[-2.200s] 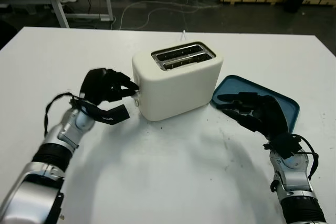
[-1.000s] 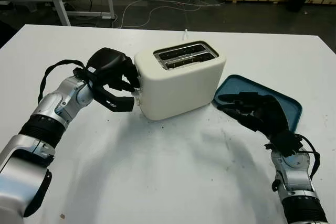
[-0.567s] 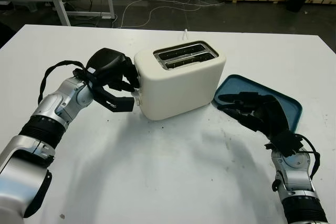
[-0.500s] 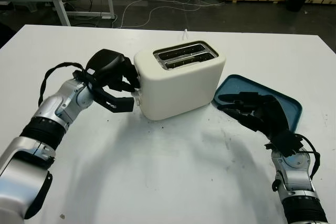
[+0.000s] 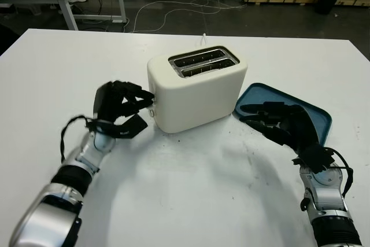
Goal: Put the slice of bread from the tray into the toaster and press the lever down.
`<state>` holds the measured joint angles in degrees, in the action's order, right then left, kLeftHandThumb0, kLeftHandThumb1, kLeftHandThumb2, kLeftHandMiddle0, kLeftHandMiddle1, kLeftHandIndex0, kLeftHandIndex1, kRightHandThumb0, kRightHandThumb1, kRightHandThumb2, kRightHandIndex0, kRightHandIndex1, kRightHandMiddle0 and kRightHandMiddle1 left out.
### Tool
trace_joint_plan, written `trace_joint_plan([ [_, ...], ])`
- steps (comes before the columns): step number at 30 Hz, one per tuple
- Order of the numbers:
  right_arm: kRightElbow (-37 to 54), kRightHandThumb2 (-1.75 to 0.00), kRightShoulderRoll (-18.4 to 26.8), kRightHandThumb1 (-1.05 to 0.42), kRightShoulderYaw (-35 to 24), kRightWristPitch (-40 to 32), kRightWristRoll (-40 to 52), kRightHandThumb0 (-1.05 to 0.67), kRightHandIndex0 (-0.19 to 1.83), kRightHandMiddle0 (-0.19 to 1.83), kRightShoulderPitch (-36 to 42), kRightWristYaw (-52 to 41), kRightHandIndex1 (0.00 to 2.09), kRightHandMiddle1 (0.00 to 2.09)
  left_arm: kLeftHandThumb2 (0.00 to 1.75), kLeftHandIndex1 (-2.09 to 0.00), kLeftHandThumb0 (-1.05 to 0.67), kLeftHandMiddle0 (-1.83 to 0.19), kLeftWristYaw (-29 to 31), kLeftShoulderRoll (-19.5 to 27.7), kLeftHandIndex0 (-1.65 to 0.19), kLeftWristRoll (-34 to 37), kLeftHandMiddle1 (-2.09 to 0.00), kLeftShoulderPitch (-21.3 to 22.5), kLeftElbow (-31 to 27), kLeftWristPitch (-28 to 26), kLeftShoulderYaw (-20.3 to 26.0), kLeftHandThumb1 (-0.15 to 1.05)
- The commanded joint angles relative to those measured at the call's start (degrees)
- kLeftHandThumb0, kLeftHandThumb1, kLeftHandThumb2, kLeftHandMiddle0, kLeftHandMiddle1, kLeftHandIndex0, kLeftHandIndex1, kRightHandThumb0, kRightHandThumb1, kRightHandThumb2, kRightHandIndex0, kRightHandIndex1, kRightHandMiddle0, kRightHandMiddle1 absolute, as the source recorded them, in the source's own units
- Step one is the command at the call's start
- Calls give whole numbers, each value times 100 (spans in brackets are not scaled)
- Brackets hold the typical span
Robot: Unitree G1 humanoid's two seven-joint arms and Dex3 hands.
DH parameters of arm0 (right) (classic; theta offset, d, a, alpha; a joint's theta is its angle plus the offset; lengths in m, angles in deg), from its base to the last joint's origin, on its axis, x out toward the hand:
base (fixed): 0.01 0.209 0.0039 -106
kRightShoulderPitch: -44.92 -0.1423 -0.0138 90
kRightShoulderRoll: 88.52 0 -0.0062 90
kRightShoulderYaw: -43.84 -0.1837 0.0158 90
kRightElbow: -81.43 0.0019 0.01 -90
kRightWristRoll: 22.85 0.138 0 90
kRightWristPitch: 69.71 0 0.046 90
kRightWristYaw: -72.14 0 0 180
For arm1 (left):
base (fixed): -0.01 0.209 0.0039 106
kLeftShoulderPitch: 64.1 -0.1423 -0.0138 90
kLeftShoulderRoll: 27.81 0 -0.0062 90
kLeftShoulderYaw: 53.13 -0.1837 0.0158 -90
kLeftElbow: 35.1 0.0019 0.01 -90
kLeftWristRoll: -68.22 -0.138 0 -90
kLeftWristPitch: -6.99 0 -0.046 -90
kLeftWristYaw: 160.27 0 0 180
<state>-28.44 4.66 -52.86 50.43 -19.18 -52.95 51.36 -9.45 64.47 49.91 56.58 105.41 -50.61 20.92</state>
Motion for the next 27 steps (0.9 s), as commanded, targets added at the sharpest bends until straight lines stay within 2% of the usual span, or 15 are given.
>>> trace_joint_plan([
  [1, -74, 0, 135, -86, -81, -35, 103, -51, 122, 112, -99, -67, 4, 0, 0, 0, -26, -88, 732, -1230, -131, -690, -126, -530, 538, -337, -978, 80],
  [8, -57, 0, 138, -85, -92, -113, 74, -50, 122, 113, -95, -64, 4, 0, 1, 0, -34, -86, 554, -1083, -130, -689, -119, -708, 496, -373, -986, 83],
  [10, -68, 0, 144, -85, -90, -76, 72, -49, 122, 113, -95, -81, 4, 0, 0, -1, -33, -87, 462, -1019, -131, -803, -128, -753, 439, -473, -1050, 82],
  [19, -101, 0, 136, -86, -81, 23, 52, -49, 121, 113, -83, -90, 4, 0, 0, -3, -30, -85, 328, -793, -133, -817, -137, -956, 196, -599, -1056, 82],
  [23, -35, 0, 110, -85, -68, -61, 72, -48, 121, 113, -59, -92, 4, 0, 2, -2, -34, -82, 337, -598, -131, -728, -135, -1088, -282, -721, -919, 86],
  [27, -60, 0, 50, -84, -39, -14, 85, -47, 121, 112, -75, -100, 4, 0, 3, -1, -40, -79, 454, -366, -128, -513, -139, -1389, -1195, -886, -689, 91],
])
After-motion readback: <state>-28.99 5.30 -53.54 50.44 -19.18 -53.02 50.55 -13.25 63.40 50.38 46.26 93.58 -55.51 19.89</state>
